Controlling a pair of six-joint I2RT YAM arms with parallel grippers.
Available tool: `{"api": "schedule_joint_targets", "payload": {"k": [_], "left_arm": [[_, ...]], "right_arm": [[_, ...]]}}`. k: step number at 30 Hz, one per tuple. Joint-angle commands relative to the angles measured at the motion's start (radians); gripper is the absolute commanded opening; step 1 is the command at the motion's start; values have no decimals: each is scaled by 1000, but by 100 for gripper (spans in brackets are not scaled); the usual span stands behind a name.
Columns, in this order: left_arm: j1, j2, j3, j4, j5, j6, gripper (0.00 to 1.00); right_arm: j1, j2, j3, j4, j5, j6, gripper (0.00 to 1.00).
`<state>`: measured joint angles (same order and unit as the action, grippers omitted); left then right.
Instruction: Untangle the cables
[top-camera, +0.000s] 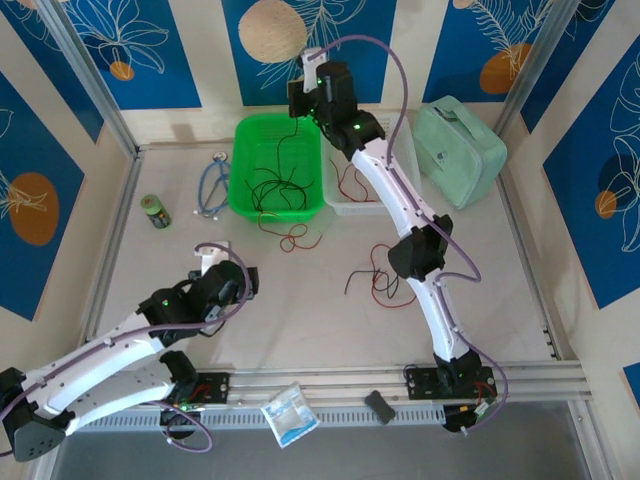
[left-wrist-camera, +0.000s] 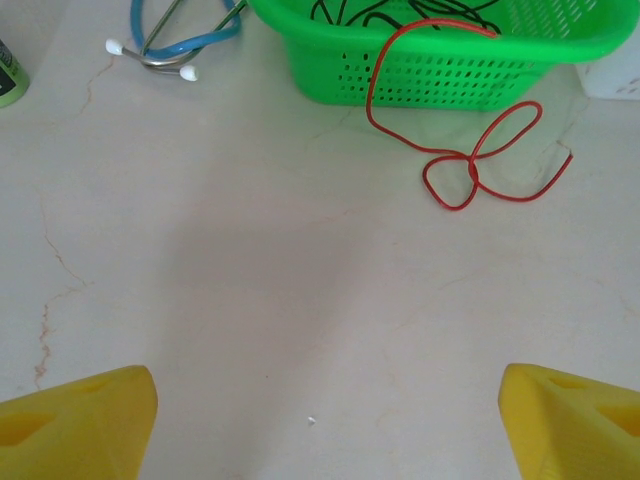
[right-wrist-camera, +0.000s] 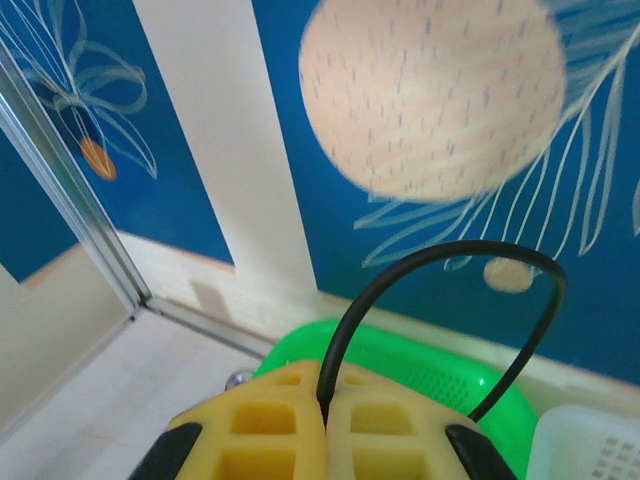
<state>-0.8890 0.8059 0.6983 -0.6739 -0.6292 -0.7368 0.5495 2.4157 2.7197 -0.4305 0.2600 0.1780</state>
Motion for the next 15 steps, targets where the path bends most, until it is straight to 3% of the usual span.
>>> {"api": "schedule_joint_targets", "payload": {"k": [1, 5, 6, 10, 15], "left_arm": [[21, 35, 70, -15, 4, 48, 88], [51, 109, 172, -55, 42, 87, 89], [62, 132, 201, -62, 62, 99, 88], [101, 214, 302, -72, 136, 143, 88], [157, 278, 378, -34, 242, 166, 88]], "right_arm": [[7, 120, -2, -81, -45, 44, 0], [7, 201, 54, -185, -97, 78, 6], [6, 207, 51, -205, -109, 88, 11], [0, 193, 31, -264, -149, 119, 48], [0, 124, 25, -328, -157, 103, 67]]}}
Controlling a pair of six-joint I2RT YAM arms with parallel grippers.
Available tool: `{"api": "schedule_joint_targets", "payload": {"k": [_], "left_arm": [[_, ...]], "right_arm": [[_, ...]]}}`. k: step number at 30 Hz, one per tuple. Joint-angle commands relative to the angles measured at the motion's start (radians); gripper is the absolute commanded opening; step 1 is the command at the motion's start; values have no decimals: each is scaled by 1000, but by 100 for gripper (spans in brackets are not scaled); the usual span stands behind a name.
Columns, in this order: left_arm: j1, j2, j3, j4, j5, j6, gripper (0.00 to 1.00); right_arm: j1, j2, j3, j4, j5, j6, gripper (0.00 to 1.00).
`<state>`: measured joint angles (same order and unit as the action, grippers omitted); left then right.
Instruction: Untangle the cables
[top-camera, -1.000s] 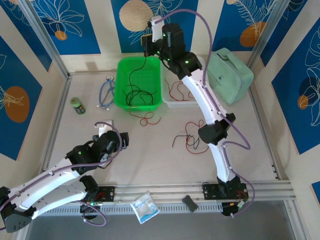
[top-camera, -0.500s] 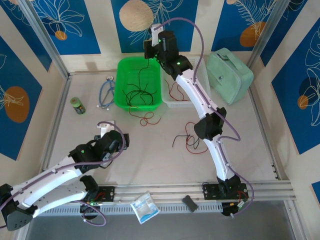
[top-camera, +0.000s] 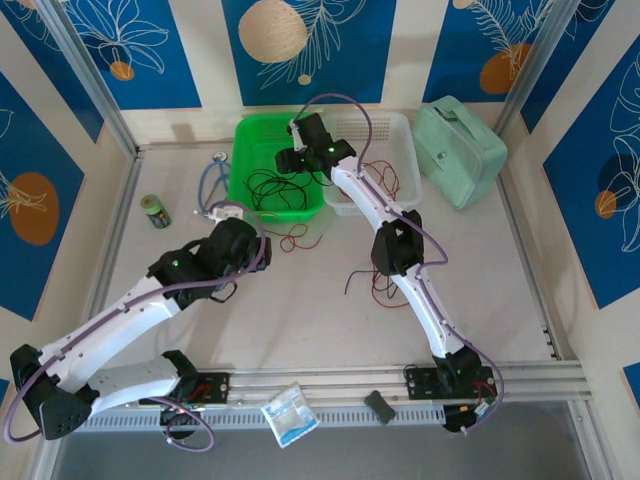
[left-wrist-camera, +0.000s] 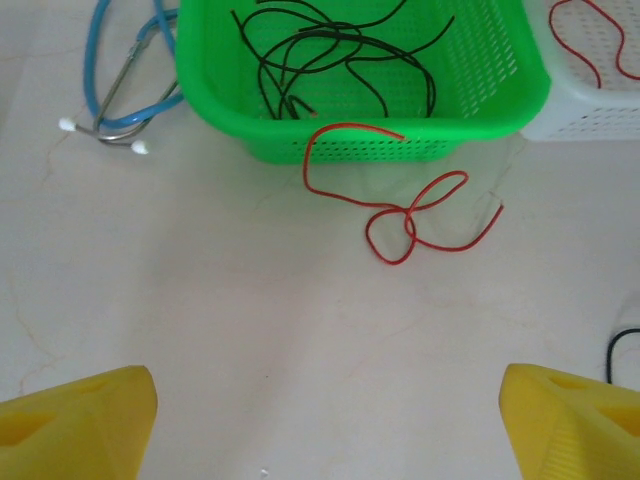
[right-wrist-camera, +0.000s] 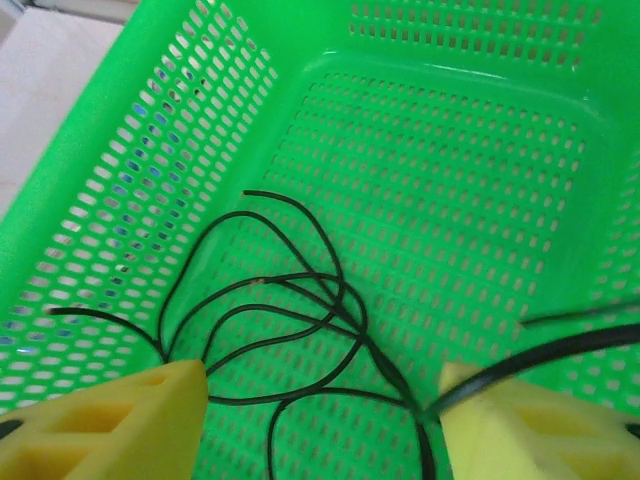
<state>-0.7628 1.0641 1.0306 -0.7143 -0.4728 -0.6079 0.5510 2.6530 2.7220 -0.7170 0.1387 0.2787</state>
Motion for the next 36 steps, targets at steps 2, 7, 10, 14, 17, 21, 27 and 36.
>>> {"api": "schedule_joint_targets", "payload": {"k": [2, 7, 10, 14, 17, 21, 27, 36], "left_arm": [[57, 45, 62, 33, 139, 30, 88], [151, 154, 84, 97, 292, -23, 85], [211, 237, 93, 135, 395, -67, 79], [260, 313, 96, 203, 433, -109, 73], [289, 343, 96, 249, 417, -142, 71], [327, 387, 85, 350, 441, -185, 70], [348, 515, 131, 409, 499, -216, 64], [349, 581, 168, 442, 485, -232, 59]], "right_arm": [[-2, -158, 11, -69, -26, -6, 73], [-2, -306, -84, -151, 16, -9, 78], [0, -425, -209, -173, 42, 4, 78], [6, -624, -461, -123, 53, 4, 73], [22, -789, -680, -57, 62, -5, 71], [44, -979, -926, 1, 88, 3, 70], [53, -1178, -1177, 34, 92, 51, 66], [69, -1351, -1340, 22, 116, 104, 63]]}}
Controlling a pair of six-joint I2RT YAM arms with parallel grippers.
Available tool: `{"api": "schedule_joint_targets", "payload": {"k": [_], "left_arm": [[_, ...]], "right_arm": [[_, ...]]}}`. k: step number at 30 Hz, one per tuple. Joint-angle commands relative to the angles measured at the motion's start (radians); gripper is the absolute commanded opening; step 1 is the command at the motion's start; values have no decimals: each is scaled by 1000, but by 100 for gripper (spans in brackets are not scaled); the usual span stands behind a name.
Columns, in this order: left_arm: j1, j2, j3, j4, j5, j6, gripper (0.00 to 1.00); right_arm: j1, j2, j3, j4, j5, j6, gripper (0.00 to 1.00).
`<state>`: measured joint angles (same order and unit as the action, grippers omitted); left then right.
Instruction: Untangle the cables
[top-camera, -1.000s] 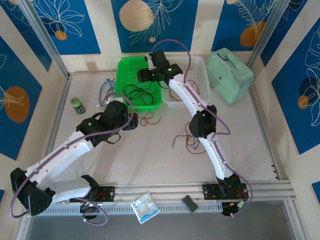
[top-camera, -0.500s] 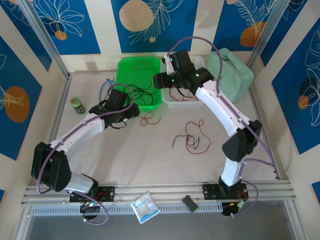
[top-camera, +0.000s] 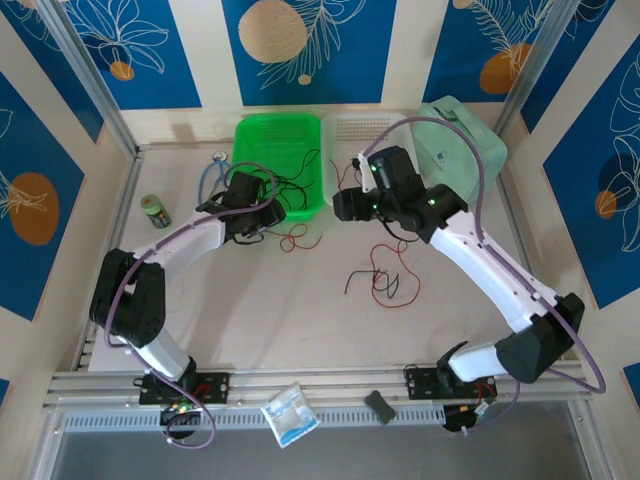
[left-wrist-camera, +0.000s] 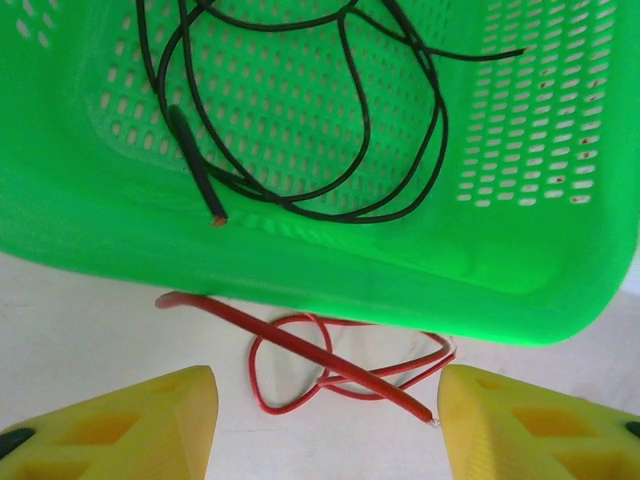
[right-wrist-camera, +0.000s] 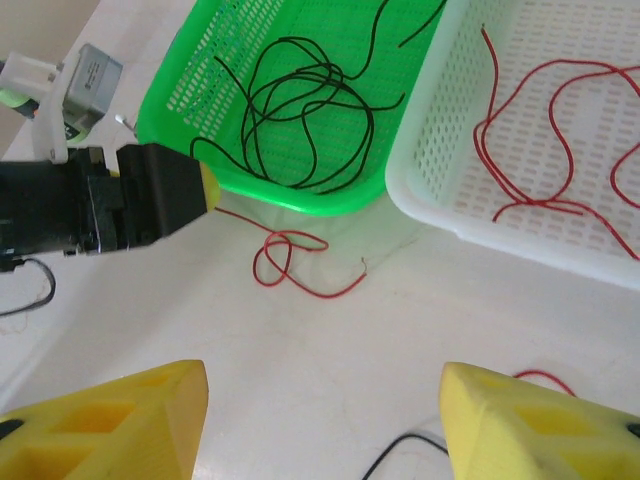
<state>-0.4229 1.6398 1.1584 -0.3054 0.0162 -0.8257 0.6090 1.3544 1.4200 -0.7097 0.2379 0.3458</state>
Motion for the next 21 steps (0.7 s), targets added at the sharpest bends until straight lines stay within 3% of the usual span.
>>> {"api": "schedule_joint_targets", "payload": {"k": [1, 21], "left_arm": [[9, 9, 44, 32, -11, -13, 58], [9, 67, 77, 24, -29, 11, 23]], "right_arm": [[14, -71, -58, 18, 18, 46, 62], [26, -275, -193, -26, 29, 129, 60]]}}
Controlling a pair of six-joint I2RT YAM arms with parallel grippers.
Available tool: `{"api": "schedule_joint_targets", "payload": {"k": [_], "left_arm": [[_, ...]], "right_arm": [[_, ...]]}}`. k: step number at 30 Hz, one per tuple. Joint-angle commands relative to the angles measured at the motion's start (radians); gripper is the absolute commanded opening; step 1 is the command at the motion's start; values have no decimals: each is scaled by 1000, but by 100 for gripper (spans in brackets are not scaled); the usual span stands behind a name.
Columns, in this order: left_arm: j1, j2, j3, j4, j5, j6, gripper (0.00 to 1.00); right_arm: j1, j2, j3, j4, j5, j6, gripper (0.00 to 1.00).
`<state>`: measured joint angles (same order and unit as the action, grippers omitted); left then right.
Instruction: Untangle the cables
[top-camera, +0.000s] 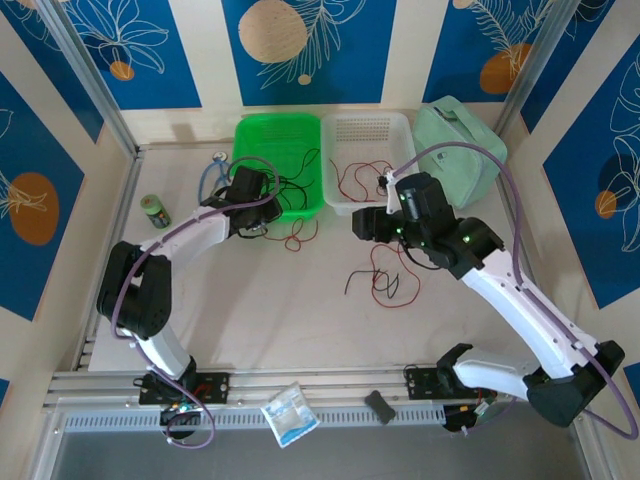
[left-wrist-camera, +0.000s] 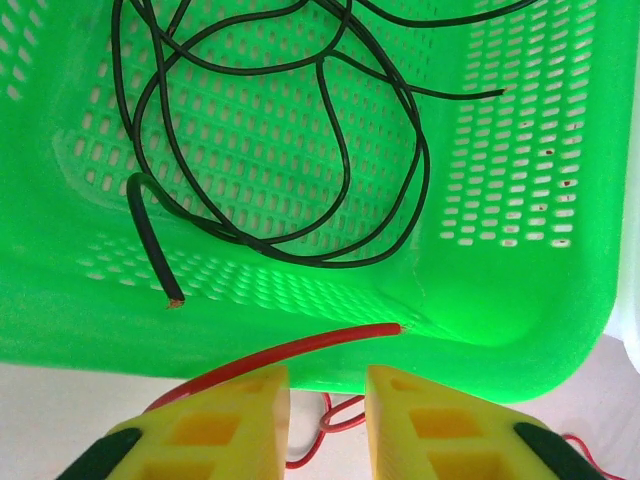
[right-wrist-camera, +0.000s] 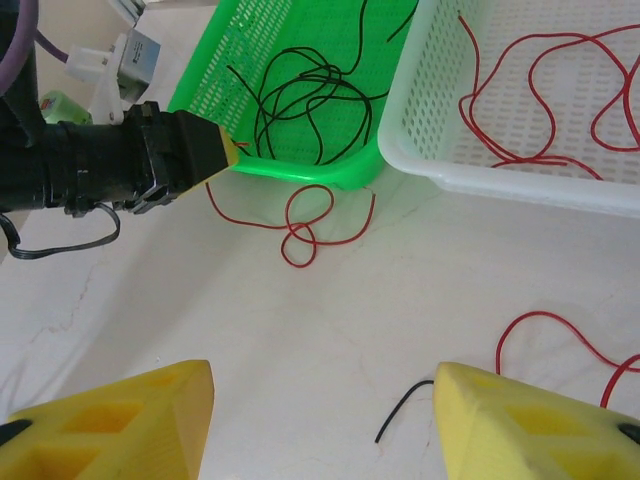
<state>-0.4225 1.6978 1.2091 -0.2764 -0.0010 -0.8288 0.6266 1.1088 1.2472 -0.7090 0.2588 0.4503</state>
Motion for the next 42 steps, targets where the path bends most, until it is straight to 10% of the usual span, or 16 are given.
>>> {"api": "schedule_joint_targets", "payload": {"k": [1, 7, 21, 35, 42], "left_arm": [[8, 10, 27, -7, -13, 16, 21], [6, -28, 10, -7, 9, 13, 15], [-7, -249, -155, -198, -93, 283, 54], [-7, -75, -228, 145, -110, 480, 53], [-7, -9, -207, 241, -137, 470, 35]], "right_arm": [[10, -40, -24, -30, 9, 28, 60], [15, -98, -57, -51, 16, 50, 60], [15, -109, -95, -18, -14, 79, 60], [41, -118, -116, -33, -6, 127, 60], [100, -89, -213, 28, -32, 208, 60]]}}
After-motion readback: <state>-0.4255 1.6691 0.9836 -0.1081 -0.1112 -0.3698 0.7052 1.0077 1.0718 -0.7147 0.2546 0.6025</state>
